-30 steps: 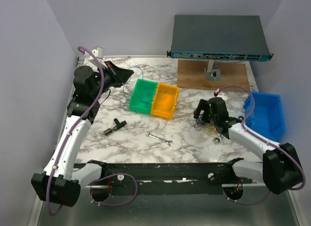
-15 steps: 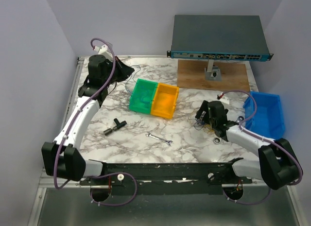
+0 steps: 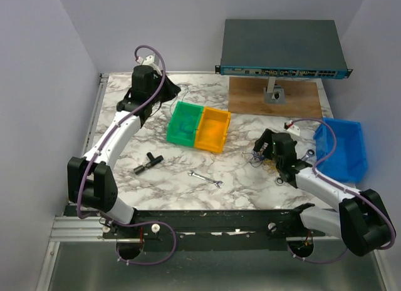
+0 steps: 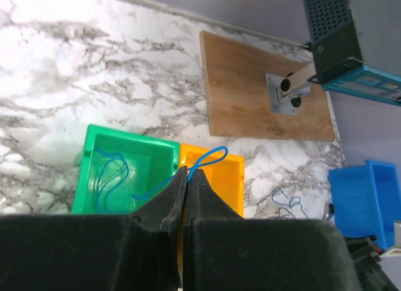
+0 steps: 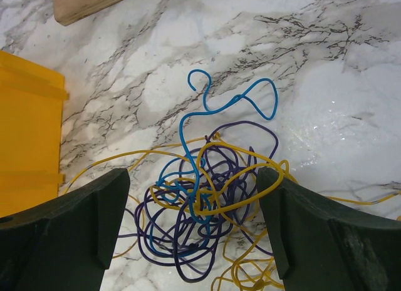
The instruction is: Untangle the cables
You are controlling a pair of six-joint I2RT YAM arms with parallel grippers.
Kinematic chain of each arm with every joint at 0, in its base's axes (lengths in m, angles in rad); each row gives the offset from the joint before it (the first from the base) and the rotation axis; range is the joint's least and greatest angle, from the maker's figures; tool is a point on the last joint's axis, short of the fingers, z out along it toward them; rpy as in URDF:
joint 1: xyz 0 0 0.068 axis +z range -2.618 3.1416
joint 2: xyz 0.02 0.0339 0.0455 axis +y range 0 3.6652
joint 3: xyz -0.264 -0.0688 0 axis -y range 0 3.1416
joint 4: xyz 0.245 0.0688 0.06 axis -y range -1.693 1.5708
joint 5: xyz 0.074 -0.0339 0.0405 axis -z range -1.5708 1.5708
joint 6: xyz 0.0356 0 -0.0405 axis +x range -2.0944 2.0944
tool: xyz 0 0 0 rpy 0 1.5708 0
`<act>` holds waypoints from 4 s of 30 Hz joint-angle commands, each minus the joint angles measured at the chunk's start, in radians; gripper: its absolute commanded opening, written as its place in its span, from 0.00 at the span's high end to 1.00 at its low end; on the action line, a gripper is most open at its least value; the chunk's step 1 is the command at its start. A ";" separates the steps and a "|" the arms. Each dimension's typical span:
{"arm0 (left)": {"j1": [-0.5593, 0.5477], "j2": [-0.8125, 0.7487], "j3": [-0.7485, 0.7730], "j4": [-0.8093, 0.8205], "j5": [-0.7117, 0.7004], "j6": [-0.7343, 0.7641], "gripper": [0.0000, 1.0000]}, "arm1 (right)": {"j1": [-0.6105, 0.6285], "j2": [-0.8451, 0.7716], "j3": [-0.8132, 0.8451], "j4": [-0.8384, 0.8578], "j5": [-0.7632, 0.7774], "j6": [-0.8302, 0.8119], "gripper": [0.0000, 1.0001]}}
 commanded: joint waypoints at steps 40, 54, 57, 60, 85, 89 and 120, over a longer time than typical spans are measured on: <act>-0.109 0.293 -0.063 -0.030 -0.209 0.045 0.50 | 0.001 -0.036 -0.033 0.033 0.023 0.012 0.10; -0.192 0.039 -0.112 -0.106 -0.267 0.126 0.32 | 0.001 -0.023 -0.037 0.068 -0.065 -0.023 0.11; -0.205 -0.007 -0.142 -0.083 -0.202 0.128 0.31 | 0.001 -0.004 -0.032 0.078 -0.102 -0.032 0.16; -0.218 0.006 -0.129 -0.086 -0.098 0.134 0.32 | 0.001 0.012 -0.026 0.086 -0.130 -0.036 0.21; -0.136 0.305 0.062 -0.175 0.033 0.089 0.36 | 0.001 0.012 -0.061 0.226 -0.399 -0.069 0.26; -0.213 0.199 -0.005 -0.117 0.019 0.119 0.35 | 0.002 -0.005 -0.065 0.207 -0.366 -0.065 0.33; -0.374 -0.018 -0.255 -0.233 -0.499 0.226 0.34 | 0.002 -0.046 -0.071 0.157 -0.252 -0.055 0.99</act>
